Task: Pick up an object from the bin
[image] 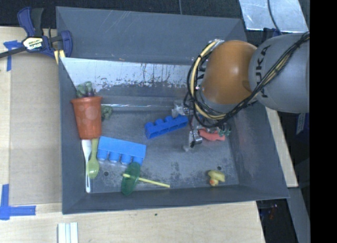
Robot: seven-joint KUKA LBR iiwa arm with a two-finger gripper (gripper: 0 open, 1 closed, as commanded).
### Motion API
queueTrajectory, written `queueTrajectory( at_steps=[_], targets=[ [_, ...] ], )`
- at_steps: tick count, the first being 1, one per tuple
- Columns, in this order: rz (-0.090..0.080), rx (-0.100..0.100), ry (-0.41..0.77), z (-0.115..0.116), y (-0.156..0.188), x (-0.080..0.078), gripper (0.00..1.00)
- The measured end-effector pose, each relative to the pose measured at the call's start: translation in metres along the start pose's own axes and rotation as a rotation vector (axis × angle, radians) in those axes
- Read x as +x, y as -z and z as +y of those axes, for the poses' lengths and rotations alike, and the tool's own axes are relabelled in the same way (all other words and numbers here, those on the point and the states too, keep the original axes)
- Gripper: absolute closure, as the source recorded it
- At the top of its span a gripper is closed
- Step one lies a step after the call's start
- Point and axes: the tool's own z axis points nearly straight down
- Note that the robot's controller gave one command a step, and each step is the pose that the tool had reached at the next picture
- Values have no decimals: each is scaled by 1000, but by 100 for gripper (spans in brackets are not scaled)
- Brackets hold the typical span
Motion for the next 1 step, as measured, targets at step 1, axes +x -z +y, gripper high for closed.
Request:
queueTrajectory(
  at_steps=[1],
  targets=[
    [-8,3,-39,-3,-25,-34,100]
  ],
)
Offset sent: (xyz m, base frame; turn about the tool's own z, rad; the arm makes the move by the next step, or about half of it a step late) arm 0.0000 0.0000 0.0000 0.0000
